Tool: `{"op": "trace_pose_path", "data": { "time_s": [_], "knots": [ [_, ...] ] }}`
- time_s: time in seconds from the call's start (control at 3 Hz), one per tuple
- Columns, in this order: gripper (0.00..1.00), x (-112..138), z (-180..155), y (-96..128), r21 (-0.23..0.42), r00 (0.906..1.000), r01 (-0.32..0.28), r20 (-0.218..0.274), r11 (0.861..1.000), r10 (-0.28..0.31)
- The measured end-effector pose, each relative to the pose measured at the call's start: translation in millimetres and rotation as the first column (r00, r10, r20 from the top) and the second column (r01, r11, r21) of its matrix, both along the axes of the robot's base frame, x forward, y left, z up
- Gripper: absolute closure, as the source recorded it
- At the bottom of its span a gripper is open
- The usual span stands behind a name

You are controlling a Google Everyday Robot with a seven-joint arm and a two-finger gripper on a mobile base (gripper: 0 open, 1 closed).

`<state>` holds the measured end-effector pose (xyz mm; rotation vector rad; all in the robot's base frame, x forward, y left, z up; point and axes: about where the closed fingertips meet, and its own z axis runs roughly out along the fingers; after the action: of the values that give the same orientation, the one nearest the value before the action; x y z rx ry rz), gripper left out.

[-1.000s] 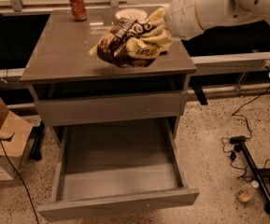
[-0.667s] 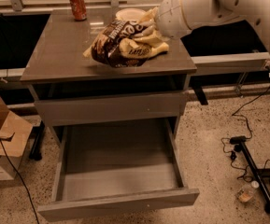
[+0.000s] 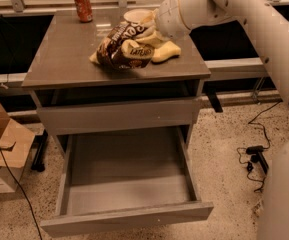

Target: Pick brown chip bag from middle drawer and place on counter

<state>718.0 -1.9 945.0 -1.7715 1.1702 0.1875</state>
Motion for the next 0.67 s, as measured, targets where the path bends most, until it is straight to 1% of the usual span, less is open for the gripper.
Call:
{"op": "trace_pose_path", "data": {
  "time_s": [0.33, 0.67],
  "knots": [
    [0.83, 26, -14, 15, -0.006, 0.9996, -0.016, -0.024, 1.0, 0.016],
    [0.6, 50, -39, 35, -0.008, 0.9964, -0.029, -0.08, 1.0, 0.029]
  ]
}}
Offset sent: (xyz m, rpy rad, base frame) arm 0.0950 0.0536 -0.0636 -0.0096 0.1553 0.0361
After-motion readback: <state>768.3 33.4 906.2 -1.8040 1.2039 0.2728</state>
